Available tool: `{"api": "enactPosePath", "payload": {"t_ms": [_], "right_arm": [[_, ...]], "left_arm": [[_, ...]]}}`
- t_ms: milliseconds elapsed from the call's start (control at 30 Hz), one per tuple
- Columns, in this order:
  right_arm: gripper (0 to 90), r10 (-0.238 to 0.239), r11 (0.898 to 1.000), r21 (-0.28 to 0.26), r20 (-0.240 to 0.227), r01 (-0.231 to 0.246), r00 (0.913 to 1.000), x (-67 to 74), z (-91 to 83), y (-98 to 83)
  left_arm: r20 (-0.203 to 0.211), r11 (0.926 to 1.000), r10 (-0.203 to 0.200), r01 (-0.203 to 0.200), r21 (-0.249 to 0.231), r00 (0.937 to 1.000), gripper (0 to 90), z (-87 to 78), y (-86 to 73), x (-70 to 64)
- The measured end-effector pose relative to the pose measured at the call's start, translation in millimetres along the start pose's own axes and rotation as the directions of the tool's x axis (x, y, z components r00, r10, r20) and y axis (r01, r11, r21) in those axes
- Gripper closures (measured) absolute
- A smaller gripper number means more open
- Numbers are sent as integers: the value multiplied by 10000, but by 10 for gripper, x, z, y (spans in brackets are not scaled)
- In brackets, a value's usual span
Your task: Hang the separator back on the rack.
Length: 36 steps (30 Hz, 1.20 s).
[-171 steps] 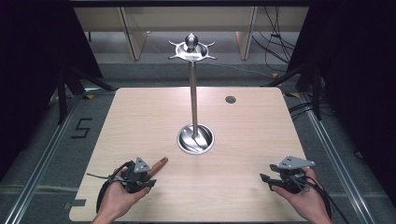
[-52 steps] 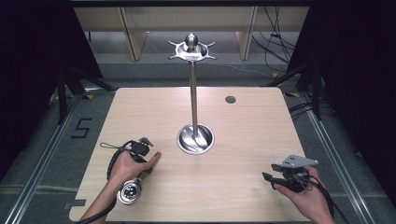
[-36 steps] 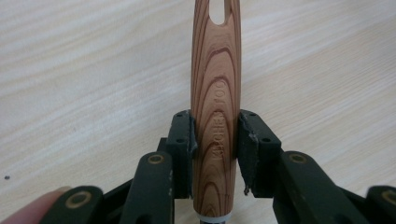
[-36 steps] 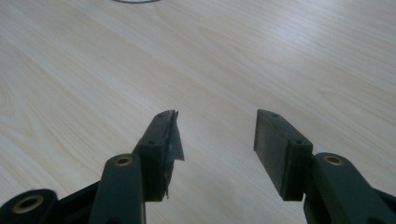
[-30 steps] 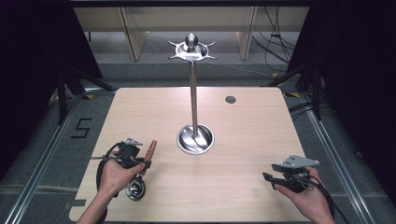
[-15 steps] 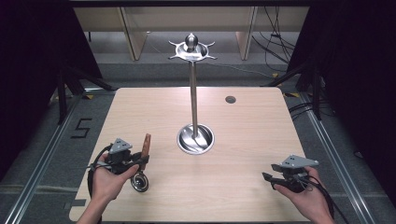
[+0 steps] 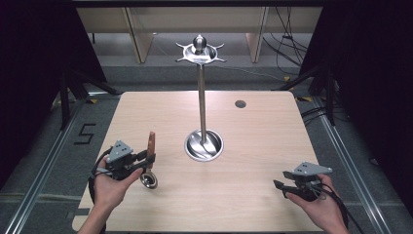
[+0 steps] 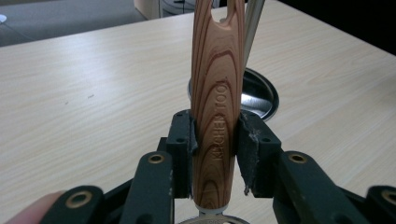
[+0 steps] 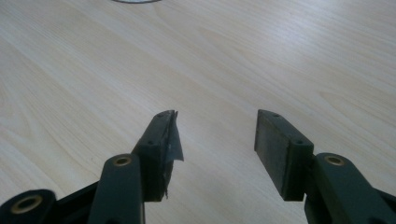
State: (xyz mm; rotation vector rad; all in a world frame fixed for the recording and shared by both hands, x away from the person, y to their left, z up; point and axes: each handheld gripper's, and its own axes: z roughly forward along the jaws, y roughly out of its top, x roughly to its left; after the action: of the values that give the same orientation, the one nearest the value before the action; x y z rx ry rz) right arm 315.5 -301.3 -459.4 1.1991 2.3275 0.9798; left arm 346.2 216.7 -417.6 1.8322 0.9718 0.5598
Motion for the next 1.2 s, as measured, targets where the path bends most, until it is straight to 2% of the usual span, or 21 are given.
{"api": "enactPosePath", "payload": {"t_ms": [67,100,233,267,300,333,433,500,567,600,733,767,800,900,933,1033,1200], "right_arm": [[491,-12,10000,-19,6,12,10000,-3,2,0],[491,-12,10000,-19,6,12,10000,-3,2,0],[491,-104,9999,82,13,104,9999,0,1,2],[491,-129,9999,41,7,129,9999,-5,5,5],[491,-132,9999,41,0,132,9999,-4,6,6],[491,-133,9999,38,-2,133,9999,-3,7,6],[491,-82,10000,26,7,82,10000,4,8,4],[492,-45,10000,37,9,45,10000,5,7,3],[491,-330,9995,6,10,330,9995,-22,11,9],[491,-344,9994,26,16,344,9994,-23,15,9],[491,-285,9996,-46,-8,285,9996,-17,20,9],[491,-284,9996,-49,-4,284,9996,-18,20,9],[491,-16,10000,-60,9,16,10000,8,23,1],[492,-355,9993,-77,134,356,9993,-17,21,1],[492,-403,9991,-111,132,405,9991,-21,24,2],[491,-310,9995,-111,113,311,9995,-15,25,5],[491,-306,9995,-97,107,307,9995,-15,24,5]], "left_arm": [[121,9996,-91,94,-277,9999,671,-9,16,-2],[92,9993,-7,11,-376,10000,671,-13,28,0],[438,9965,304,-269,-793,9986,671,-36,94,18],[547,9963,35,13,-863,9985,671,-35,95,11],[557,9954,272,-219,-934,9981,671,-38,116,37],[632,9947,264,-199,-1012,9977,671,-35,123,44],[680,9926,475,-394,-1148,9966,671,-47,160,72],[772,9926,274,-180,-1204,9966,671,-56,174,66],[764,9911,444,-344,-1284,9961,671,-74,208,76],[853,9910,366,-252,-1317,9957,671,-78,215,74],[863,9889,576,-449,-1419,9946,671,-108,286,89],[968,9878,510,-360,-1514,9940,671,-106,301,89],[922,9870,662,-516,-1525,9935,671,-114,322,99],[1001,9859,631,-464,-1607,9930,671,-119,371,98],[863,9864,682,-542,-1554,9939,671,-125,391,100],[971,9850,612,-444,-1670,9934,671,-120,430,97],[992,9841,778,-605,-1670,9920,671,-127,491,84]]}}
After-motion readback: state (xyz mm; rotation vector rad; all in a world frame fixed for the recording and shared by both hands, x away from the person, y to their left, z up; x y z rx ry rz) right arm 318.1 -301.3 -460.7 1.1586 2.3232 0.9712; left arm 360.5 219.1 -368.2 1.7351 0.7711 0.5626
